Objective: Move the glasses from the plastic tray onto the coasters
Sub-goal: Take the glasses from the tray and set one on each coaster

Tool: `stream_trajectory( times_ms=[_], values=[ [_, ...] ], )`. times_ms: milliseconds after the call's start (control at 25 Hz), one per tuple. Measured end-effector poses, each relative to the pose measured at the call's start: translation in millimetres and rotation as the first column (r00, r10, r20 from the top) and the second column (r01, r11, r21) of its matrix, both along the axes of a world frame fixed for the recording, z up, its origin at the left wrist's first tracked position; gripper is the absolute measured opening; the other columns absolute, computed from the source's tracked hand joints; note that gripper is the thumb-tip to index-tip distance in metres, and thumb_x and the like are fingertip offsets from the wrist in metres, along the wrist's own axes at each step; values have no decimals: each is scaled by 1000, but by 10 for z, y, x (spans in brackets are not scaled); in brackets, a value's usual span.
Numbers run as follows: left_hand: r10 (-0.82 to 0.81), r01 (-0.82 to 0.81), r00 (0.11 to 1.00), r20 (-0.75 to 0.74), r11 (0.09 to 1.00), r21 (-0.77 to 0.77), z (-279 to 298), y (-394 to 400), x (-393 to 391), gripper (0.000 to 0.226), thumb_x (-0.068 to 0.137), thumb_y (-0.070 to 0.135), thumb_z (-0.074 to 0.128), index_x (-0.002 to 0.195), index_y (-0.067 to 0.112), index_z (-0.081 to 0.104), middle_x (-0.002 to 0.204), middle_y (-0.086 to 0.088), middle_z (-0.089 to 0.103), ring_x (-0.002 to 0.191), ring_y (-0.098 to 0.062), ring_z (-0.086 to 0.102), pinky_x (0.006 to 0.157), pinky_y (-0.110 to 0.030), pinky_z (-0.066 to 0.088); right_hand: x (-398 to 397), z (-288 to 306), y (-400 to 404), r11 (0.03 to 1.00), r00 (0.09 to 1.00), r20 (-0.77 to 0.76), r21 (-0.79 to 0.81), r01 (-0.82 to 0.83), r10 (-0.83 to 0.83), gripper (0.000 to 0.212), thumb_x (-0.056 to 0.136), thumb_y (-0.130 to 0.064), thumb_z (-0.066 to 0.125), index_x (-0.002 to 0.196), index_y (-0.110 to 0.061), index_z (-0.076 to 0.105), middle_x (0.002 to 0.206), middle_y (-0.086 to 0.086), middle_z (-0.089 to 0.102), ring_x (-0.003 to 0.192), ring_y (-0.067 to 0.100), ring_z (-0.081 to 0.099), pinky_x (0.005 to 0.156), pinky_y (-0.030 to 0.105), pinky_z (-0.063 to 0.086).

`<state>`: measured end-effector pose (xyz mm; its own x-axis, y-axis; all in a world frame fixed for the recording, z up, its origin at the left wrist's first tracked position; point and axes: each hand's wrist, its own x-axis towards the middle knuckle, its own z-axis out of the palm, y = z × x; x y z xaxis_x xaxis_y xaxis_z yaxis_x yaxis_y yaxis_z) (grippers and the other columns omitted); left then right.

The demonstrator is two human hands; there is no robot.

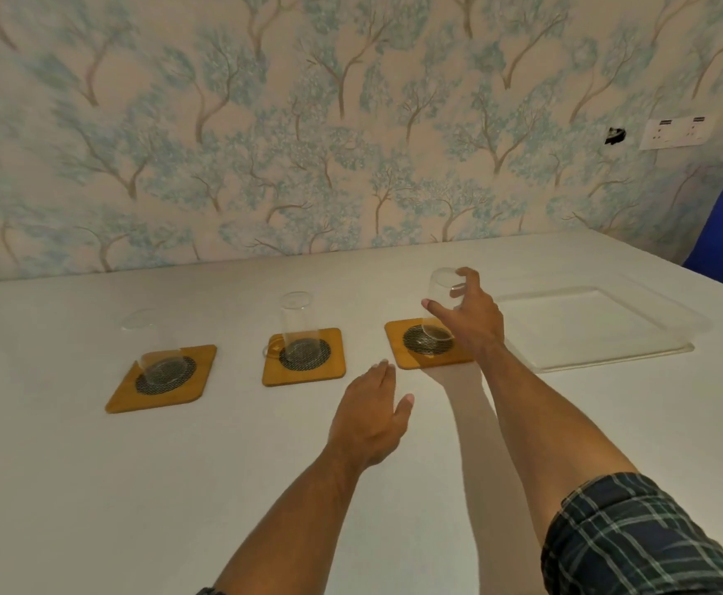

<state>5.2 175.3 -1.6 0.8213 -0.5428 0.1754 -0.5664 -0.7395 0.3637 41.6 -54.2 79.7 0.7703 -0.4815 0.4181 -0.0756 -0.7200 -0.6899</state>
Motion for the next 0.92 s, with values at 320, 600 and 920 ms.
stream_trajectory(
  times_ms=[320,600,920],
  values=[
    [-3,8,1000,-26,978,208,-103,204,4,94,94,77,15,165,17,0,174,-1,-4,160,-20,-4,126,-37,-2,146,-122,148,1000,992,-127,-1,-5,5,85,75,-61,75,141,-31,32,129,-1,65,112,27,63,85,39,47],
    [6,-8,1000,12,981,196,-201,192,40,97,91,81,8,165,18,1,174,-1,-4,160,-21,-4,120,-35,-8,217,-193,120,995,991,-129,94,-15,27,83,80,-57,75,144,-30,29,122,-1,63,113,30,62,89,43,45],
    [-11,10,1000,5,978,206,-176,198,-4,94,94,77,10,165,15,1,174,-4,-4,160,-22,-5,123,-37,-7,242,-284,60,988,988,-132,139,-63,81,91,77,-60,76,147,-33,26,120,-1,61,114,32,62,92,47,49]
  ],
)
